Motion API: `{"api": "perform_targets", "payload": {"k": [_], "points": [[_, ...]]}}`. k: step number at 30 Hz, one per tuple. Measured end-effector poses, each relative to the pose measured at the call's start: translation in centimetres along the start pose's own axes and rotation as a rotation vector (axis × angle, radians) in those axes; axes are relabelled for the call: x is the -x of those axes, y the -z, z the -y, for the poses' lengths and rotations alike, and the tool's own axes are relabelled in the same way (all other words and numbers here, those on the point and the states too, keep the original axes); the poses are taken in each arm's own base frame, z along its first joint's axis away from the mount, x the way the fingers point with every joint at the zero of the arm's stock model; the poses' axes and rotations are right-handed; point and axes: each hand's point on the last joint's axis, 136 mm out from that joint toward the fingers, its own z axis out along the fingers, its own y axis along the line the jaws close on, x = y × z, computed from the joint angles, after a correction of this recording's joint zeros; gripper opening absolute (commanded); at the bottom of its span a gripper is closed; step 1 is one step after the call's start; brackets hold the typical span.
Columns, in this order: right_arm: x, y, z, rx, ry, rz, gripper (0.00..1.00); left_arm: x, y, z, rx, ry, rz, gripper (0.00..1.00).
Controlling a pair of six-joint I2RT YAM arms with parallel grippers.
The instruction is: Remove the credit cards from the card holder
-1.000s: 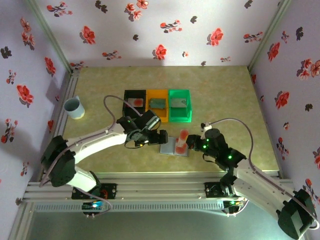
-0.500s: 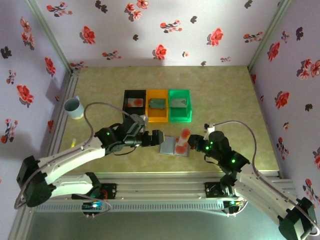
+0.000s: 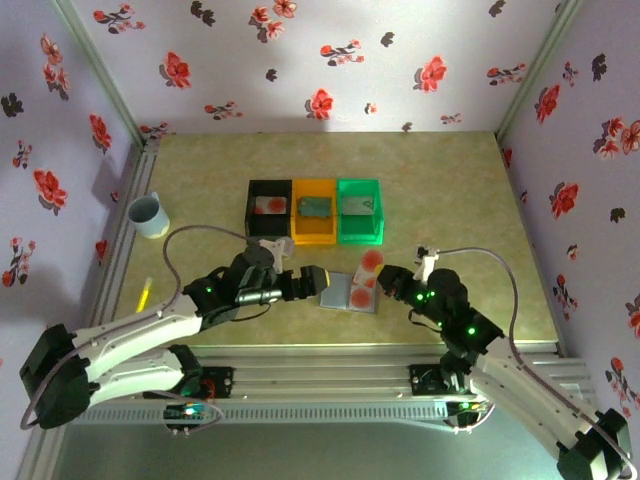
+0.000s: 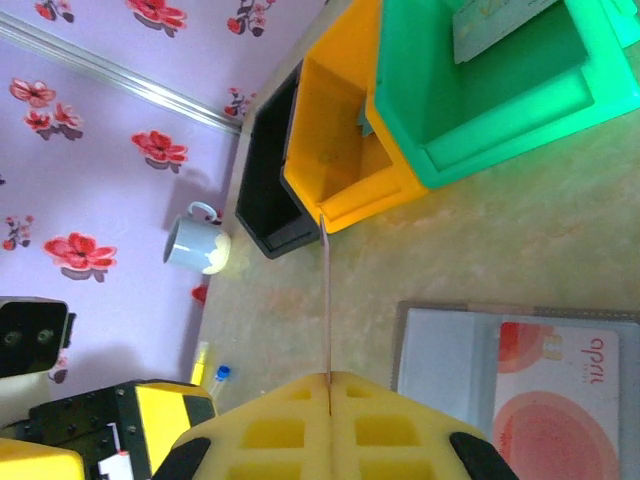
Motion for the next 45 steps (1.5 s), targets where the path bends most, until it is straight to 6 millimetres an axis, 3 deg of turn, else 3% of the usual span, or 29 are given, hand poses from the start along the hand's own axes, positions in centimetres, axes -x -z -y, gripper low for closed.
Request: {"api": "perform_targets", "payload": {"k": [13, 22, 32, 45], "points": [[0.7, 0.3, -1.4, 0.094, -0.047, 0.047, 0.0, 1.0, -0.1, 2.1, -0.189, 0.038, 0.106, 1.0], [1.0, 0.3, -2.8, 0.177, -0.074, 0.061, 0.0, 0.5, -1.6, 3.4, -0.278, 0.068, 0.101, 0.98], [1.4, 0.6, -4.1, 0.255, -0.09, 0.074, 0.0, 0.3, -3.1, 5.1, -0.38, 0.1, 0.091, 0.83], [1.5, 0.9, -5.2, 0.313, -0.087, 0.08, 0.0, -0.3, -5.3, 5.6, -0.457, 0.162, 0.059, 0.61]]}}
